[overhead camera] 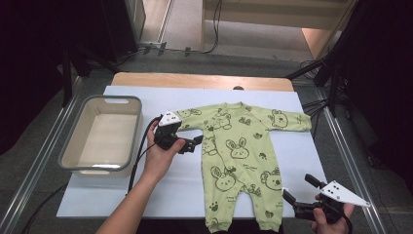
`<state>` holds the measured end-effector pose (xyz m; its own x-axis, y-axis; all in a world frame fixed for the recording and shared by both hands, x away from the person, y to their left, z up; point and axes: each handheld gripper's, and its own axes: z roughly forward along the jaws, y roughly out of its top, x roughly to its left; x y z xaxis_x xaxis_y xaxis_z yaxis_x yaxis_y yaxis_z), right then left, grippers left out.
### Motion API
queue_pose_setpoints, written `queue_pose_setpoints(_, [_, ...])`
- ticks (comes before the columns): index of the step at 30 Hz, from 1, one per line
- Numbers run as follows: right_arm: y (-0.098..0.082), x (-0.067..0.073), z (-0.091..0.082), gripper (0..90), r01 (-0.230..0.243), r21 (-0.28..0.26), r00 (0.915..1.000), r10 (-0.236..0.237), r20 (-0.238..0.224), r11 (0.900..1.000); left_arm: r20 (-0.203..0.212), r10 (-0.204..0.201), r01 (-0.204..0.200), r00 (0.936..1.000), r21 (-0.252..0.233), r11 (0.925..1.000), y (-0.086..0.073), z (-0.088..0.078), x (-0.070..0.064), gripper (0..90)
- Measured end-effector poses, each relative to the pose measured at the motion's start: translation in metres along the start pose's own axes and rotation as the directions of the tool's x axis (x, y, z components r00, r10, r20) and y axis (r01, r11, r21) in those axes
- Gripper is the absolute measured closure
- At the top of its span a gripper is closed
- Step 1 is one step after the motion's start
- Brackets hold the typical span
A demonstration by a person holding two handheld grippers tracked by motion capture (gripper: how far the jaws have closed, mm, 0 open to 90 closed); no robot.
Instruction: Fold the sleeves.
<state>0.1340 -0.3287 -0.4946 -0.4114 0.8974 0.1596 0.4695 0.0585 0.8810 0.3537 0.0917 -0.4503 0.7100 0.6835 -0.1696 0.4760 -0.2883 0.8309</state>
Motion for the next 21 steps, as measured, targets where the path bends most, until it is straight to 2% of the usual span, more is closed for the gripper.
queue_pose_setpoints(4, [-0.001, 0.000, 0.000, 0.0, 0.002, 0.000, 1.0000, -0.002, -0.005, 1.000, -0.034, -0.025, 0.026, 0.9991, 0.033, 0.9991, 0.004, 0.013, 0.013, 0.0])
queue_pose_setpoints(7, [-0.002, 0.001, -0.001, 0.0, 0.005, -0.004, 0.9999, -0.005, -0.009, 1.000, -0.040, -0.055, 0.057, 0.9977, 0.045, 0.9974, 0.007, 0.019, 0.021, 0.1])
queue_pose_setpoints(11, [-0.003, 0.001, 0.000, 0.0, 0.011, 0.006, 0.9998, -0.011, -0.013, 1.000, -0.071, -0.054, 0.059, 0.9960, 0.069, 0.9959, 0.009, 0.029, 0.030, 1.8])
queue_pose_setpoints(15, [-0.004, 0.000, 0.001, 0.0, 0.009, 0.010, 0.9999, -0.009, -0.015, 1.000, -0.102, -0.068, 0.077, 0.9925, 0.089, 0.9931, 0.008, 0.039, 0.042, 5.2])
queue_pose_setpoints(19, [-0.005, -0.001, 0.002, 0.0, 0.008, 0.012, 0.9999, -0.008, -0.015, 1.000, -0.174, -0.090, 0.112, 0.9806, 0.120, 0.9864, 0.006, 0.050, 0.053, 13.0])
queue_pose_setpoints(21, [-0.005, -0.001, 0.002, 0.0, 0.007, 0.013, 0.9999, -0.007, -0.016, 1.000, -0.190, -0.094, 0.119, 0.9773, 0.126, 0.9849, 0.005, 0.053, 0.057, 14.5])
